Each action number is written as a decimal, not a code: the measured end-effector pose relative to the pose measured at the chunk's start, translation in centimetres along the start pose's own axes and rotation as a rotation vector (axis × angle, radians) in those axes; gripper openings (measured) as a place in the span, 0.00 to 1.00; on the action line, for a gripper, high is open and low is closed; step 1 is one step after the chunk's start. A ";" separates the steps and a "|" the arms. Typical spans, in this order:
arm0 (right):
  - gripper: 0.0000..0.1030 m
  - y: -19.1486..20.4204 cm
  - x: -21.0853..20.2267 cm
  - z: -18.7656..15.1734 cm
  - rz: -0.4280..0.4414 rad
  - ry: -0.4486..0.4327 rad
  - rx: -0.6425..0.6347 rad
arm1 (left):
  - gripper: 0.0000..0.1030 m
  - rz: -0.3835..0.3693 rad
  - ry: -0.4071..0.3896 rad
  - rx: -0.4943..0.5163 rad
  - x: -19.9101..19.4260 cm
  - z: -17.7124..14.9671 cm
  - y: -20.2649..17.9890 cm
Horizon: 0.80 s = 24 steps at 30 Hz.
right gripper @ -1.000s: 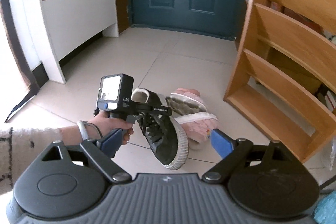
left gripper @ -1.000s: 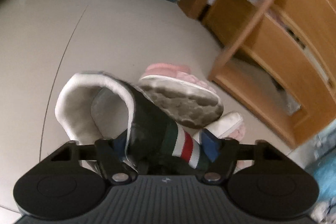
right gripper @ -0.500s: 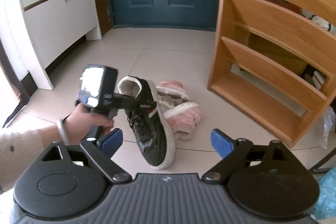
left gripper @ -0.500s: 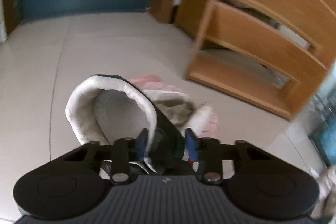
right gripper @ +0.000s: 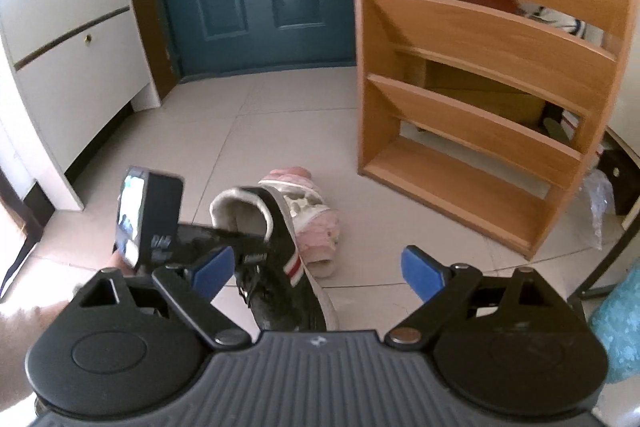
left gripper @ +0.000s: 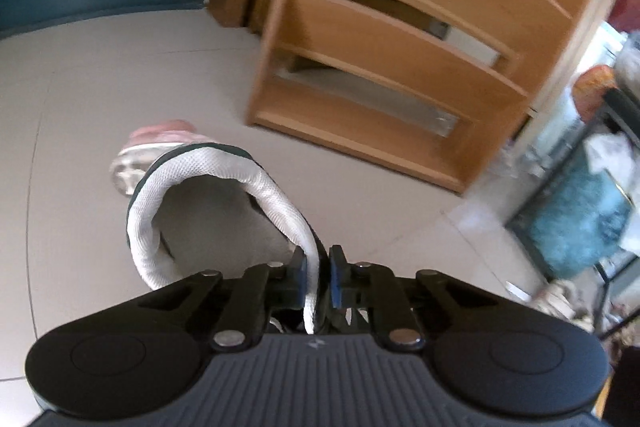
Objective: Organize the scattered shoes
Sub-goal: 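Carry the second sneaker with the right tool toward the row while the left tool holds its mate, then lower the first black sneaker with the left tool beside the pink boots and release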
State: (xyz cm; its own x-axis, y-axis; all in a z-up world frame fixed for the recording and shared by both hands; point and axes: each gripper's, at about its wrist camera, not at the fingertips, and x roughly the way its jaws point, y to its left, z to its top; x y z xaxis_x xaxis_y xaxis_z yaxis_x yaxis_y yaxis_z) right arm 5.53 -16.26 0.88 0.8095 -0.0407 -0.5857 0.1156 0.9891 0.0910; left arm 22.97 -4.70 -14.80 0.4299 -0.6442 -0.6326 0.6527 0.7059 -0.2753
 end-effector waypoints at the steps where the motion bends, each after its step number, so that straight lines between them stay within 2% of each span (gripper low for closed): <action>1: 0.88 -0.3 -0.3 0.1 -0.004 -0.007 0.008 | 0.12 -0.007 0.003 -0.002 -0.3 -0.2 -0.4; 7: 0.88 -3.0 -2.8 0.7 -0.041 -0.060 0.079 | 0.09 -0.092 0.089 -0.026 -1.6 -0.8 -4.5; 10: 0.88 -4.1 -4.0 0.6 -0.045 -0.081 0.123 | 0.09 -0.087 0.104 0.032 -2.1 -1.7 -6.7; 17: 0.88 -5.4 -6.7 0.0 -0.063 -0.098 0.141 | 0.09 -0.124 0.255 0.094 -2.6 -4.3 -11.1; 24: 0.88 -6.3 -7.8 -0.2 -0.059 -0.101 0.185 | 0.10 -0.158 0.396 0.136 -2.0 -6.5 -13.2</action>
State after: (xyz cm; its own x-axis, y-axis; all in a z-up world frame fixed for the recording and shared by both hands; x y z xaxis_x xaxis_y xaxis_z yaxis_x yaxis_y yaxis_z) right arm -1.66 -22.17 4.75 0.8505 -0.1214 -0.5117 0.2613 0.9420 0.2107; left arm 9.47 -10.85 -14.58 0.0637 -0.5595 -0.8264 0.7783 0.5461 -0.3097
